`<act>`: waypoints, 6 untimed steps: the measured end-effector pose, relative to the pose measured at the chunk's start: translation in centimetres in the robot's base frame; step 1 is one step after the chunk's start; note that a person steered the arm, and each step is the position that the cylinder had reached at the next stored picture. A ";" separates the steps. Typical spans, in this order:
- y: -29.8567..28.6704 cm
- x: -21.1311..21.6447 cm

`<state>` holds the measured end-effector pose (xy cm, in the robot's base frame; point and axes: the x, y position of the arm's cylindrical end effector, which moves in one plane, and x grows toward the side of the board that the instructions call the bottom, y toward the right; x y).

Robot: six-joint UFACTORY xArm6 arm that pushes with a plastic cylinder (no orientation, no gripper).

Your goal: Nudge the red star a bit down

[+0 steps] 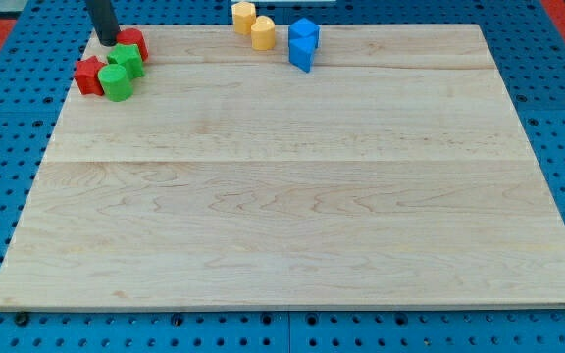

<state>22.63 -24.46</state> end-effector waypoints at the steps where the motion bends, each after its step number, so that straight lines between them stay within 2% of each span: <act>1: -1.6 0.0; 2: -4.8 2.4; 4: -3.9 8.1; 6: -1.7 16.4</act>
